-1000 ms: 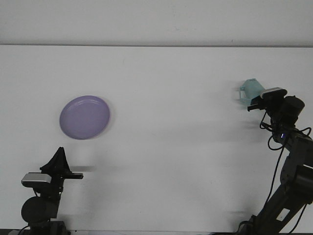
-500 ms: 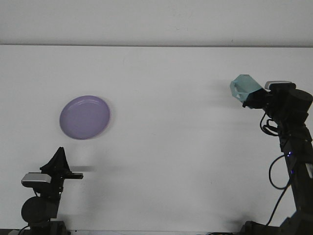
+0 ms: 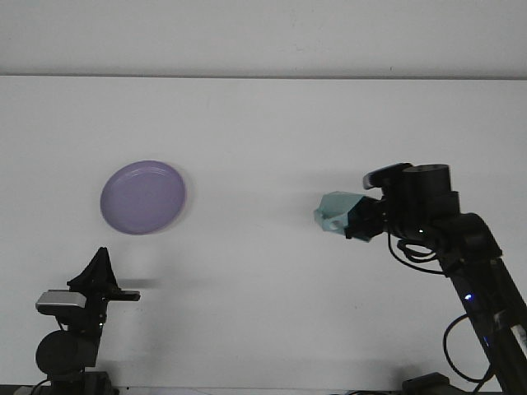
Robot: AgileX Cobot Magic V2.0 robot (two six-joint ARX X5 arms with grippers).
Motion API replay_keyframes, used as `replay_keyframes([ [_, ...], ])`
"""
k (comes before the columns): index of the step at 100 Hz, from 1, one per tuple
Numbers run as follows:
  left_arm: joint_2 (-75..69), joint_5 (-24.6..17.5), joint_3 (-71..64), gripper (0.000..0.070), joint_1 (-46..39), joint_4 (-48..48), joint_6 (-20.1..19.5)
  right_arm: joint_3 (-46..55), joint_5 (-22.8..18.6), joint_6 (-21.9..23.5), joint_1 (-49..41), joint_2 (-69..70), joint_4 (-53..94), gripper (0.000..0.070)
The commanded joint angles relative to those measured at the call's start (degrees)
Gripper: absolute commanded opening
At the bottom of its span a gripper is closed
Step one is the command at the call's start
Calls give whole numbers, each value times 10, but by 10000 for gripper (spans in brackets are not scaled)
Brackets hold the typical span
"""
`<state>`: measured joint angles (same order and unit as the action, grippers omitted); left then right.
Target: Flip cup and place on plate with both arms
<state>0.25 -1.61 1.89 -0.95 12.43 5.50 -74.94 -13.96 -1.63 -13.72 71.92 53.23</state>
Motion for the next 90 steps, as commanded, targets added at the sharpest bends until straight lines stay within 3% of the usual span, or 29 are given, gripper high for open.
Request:
replay_keyframes([
  [1,0,2,-11,12,0,5,2,-30,27,-29,-47,26,39,5],
  [27,0,2,-11,12,0,5,13,-109,127,-49,-193,154,167,6],
  [61,0,2,-11,12,0,5,13,-149,125,-62,-275,293,190,6],
  [90,0,2,-11,12,0,-1,15,-150,124,-68,-308,328,190,6],
])
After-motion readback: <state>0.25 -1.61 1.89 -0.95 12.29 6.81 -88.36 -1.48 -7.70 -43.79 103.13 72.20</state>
